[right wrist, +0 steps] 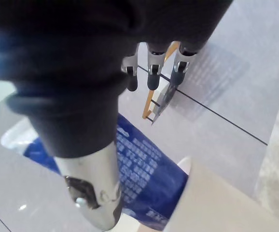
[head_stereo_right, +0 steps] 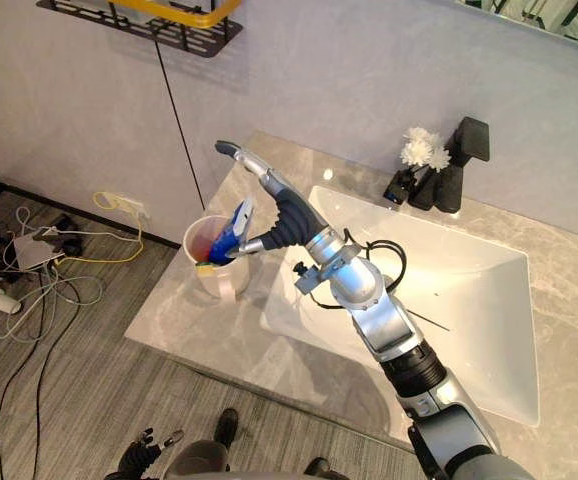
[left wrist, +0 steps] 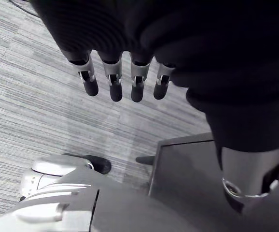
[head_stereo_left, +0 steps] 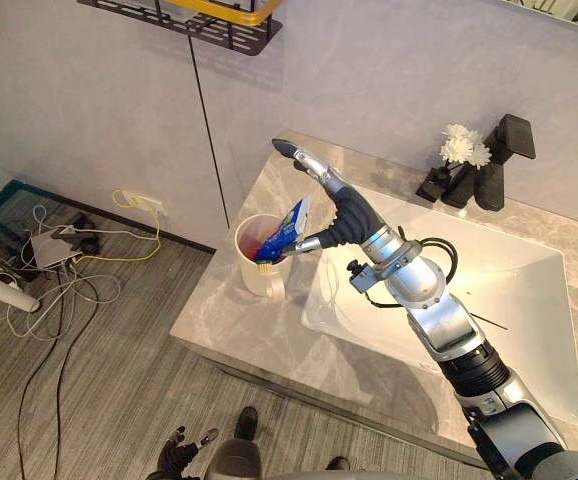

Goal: Organize washtable

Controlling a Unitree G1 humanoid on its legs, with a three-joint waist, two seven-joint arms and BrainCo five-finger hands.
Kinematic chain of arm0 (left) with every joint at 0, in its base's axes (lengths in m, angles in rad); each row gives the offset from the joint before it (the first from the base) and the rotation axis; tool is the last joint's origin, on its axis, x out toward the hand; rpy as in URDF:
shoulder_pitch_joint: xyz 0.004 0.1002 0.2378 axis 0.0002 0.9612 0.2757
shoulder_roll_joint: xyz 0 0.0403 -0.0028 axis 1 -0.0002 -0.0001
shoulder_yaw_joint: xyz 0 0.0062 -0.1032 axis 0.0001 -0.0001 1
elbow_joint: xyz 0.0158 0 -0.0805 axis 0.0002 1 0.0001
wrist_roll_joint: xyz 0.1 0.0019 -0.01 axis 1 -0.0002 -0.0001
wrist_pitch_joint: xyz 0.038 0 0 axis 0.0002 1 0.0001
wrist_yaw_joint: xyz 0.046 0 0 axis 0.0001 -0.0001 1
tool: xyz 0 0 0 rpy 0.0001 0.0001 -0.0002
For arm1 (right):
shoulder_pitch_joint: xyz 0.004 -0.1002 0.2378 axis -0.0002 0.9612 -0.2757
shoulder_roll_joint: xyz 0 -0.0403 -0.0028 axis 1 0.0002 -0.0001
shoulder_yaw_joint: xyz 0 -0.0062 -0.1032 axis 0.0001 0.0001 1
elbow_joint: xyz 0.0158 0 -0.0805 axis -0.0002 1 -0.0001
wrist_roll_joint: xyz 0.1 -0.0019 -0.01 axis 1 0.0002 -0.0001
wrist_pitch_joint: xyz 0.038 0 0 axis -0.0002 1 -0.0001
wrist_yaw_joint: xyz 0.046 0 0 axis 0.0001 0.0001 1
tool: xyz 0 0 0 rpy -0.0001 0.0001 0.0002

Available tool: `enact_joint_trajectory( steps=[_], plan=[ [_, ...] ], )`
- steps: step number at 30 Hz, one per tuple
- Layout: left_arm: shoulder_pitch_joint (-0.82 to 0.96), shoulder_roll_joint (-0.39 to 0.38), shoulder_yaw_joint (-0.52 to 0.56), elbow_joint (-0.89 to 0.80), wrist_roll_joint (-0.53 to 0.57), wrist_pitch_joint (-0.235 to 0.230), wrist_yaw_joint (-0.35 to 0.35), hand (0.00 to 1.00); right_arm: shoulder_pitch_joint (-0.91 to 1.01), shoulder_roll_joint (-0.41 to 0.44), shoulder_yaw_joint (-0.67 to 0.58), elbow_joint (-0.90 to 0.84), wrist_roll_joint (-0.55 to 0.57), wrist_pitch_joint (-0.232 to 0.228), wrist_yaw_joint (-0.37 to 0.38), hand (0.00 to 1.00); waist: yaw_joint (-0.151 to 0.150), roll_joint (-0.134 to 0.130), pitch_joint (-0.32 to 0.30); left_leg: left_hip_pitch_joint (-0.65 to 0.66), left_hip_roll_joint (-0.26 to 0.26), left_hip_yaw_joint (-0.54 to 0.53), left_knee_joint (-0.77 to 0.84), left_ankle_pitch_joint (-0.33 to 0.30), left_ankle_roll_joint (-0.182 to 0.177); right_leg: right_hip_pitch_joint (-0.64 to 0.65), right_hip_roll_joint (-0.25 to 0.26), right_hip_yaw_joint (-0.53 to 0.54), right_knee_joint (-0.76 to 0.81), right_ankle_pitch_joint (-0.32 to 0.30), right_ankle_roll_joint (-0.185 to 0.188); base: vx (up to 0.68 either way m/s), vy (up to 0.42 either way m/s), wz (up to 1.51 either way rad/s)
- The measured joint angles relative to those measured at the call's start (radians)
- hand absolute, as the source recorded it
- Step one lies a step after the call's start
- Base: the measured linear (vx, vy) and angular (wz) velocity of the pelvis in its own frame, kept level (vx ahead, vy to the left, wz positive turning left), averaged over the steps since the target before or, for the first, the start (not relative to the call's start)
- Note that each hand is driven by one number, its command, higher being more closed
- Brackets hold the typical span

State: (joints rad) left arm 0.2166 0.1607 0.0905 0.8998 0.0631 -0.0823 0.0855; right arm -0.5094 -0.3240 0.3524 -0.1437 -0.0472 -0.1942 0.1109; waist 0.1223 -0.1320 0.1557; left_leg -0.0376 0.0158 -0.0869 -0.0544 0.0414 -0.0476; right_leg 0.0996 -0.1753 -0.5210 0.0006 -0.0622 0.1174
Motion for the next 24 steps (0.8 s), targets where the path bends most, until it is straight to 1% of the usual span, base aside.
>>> enact_joint_trajectory(
  steps=[11, 15, 16, 17, 18, 19, 20, 21, 24],
  plan=[
    [0.0, 0.0, 0.0, 0.0, 0.0, 0.0, -0.001, 0.0, 0.001, -0.011, -0.006, -0.001, -0.002, -0.001, 0.0, 0.0, 0.001, 0.0, 0.0, 0.001, 0.0, 0.002, 0.0, 0.0, 0.0, 0.0, 0.0, 0.001, 0.0, 0.0, 0.0, 0.0, 0.0, 0.0],
    [-0.002, 0.0, 0.0, 0.001, 0.0, 0.0, -0.009, 0.0, 0.006, -0.084, -0.057, -0.064, -0.003, -0.005, -0.001, 0.0, -0.001, 0.001, -0.001, 0.001, -0.001, 0.003, 0.0, 0.0, 0.0, 0.0, 0.0, 0.001, 0.0, 0.0, 0.0, 0.0, 0.0, 0.0],
    [-0.002, 0.0, 0.0, 0.004, 0.001, 0.0, -0.014, 0.0, 0.007, -0.118, -0.086, -0.104, -0.003, -0.023, -0.001, 0.0, -0.003, 0.001, -0.001, 0.002, -0.001, 0.005, 0.0, 0.0, 0.0, 0.0, 0.0, 0.003, 0.0, 0.0, 0.0, 0.0, -0.006, -0.03],
    [-0.001, 0.001, 0.0, 0.005, 0.007, 0.001, -0.016, 0.0, 0.007, -0.135, -0.102, -0.123, -0.003, -0.032, -0.001, 0.0, -0.005, 0.002, -0.002, 0.003, 0.0, 0.006, 0.0, 0.0, 0.0, 0.0, 0.0, 0.004, 0.0, 0.0, 0.0, 0.0, -0.007, -0.04],
    [-0.001, 0.0, 0.0, 0.005, 0.012, 0.001, -0.018, 0.0, 0.007, -0.145, -0.113, -0.136, -0.003, -0.039, -0.001, 0.0, -0.008, 0.003, -0.002, 0.003, 0.0, 0.007, 0.0, 0.0, 0.0, 0.0, 0.0, 0.005, 0.0, 0.0, 0.0, -0.01, -0.007, -0.04],
    [0.0, 0.001, 0.0, 0.007, 0.021, 0.003, -0.019, 0.0, 0.008, -0.171, -0.138, -0.163, -0.003, -0.047, -0.002, 0.0, -0.023, 0.004, -0.003, 0.004, 0.0, 0.009, 0.0, 0.0, 0.0, 0.0, 0.0, 0.008, 0.0, 0.0, 0.0, -0.01, -0.005, -0.03],
    [0.0, 0.001, 0.0, 0.01, 0.022, 0.003, -0.019, 0.0, 0.009, -0.176, -0.143, -0.166, -0.003, -0.05, -0.002, 0.0, -0.026, 0.004, -0.004, 0.004, 0.0, 0.009, 0.0, 0.0, 0.0, 0.0, 0.0, 0.008, 0.0, 0.0, 0.0, -0.01, -0.006, -0.07],
    [0.0, 0.001, 0.0, 0.015, 0.025, 0.006, -0.02, 0.0, 0.012, -0.201, -0.172, -0.186, -0.003, -0.06, -0.003, 0.0, -0.031, 0.004, -0.004, 0.007, 0.001, 0.014, -0.001, 0.0, 0.0, -0.002, 0.0, 0.014, 0.0, 0.001, 0.0, -0.01, -0.003, -0.09],
    [0.0, 0.002, 0.0, 0.018, 0.028, 0.007, -0.021, 0.0, 0.033, -0.241, -0.236, -0.211, -0.003, -0.074, -0.006, 0.0, -0.037, 0.005, -0.012, 0.02, 0.004, 0.033, -0.013, 0.0, 0.0, -0.006, 0.0, 0.035, 0.0, 0.002, -0.001, -0.01, 0.0, -0.21]
  ],
)
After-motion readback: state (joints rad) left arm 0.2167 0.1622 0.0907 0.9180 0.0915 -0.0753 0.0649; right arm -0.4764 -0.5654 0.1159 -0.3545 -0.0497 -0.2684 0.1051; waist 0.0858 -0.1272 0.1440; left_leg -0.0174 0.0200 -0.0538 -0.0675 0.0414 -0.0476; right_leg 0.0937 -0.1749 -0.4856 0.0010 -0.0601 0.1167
